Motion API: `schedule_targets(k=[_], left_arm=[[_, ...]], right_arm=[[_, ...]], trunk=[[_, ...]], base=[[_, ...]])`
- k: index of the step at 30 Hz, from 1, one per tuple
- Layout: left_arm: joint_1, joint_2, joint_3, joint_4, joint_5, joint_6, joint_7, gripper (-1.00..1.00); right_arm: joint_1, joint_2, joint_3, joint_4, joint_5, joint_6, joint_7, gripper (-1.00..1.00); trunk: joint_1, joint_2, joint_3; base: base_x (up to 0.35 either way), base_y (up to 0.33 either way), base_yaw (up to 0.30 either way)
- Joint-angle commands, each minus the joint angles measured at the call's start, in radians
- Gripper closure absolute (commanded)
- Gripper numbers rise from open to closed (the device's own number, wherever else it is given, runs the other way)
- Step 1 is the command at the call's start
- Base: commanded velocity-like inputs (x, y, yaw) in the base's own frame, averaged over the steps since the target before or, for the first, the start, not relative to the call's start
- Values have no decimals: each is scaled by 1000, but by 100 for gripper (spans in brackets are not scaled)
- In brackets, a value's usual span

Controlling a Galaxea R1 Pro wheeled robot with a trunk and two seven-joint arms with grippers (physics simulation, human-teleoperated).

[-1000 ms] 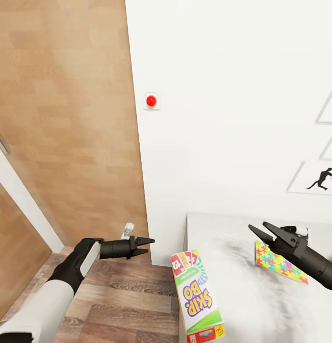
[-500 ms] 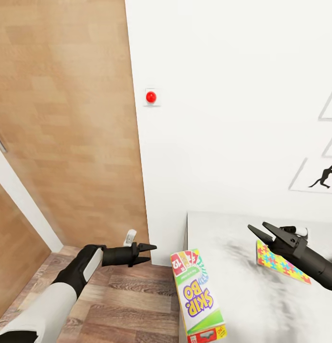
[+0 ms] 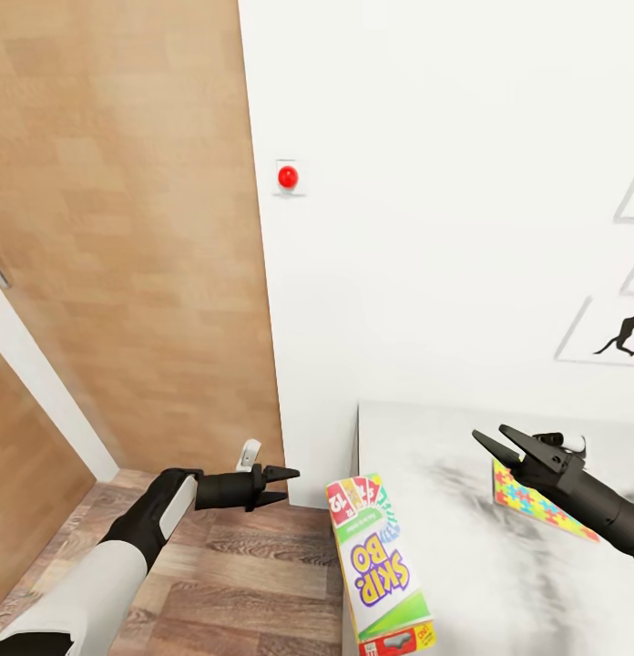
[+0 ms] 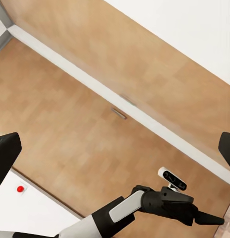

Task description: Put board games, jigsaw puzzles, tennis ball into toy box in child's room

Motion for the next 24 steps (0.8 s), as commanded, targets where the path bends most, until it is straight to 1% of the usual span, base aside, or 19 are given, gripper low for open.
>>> schedule_targets(k=[1, 24], left_arm=[[-1, 1, -2, 0, 3, 3, -2, -100], [-1, -1, -5, 0, 2, -3, -2, -100]], right_arm=[[-1, 0, -1, 0, 2, 4, 4, -100], [-1, 0, -1, 0, 2, 4, -4, -100]], trunk=[[4, -8, -4], [92, -169, -76]], base=[[0, 0, 0], [0, 0, 0]])
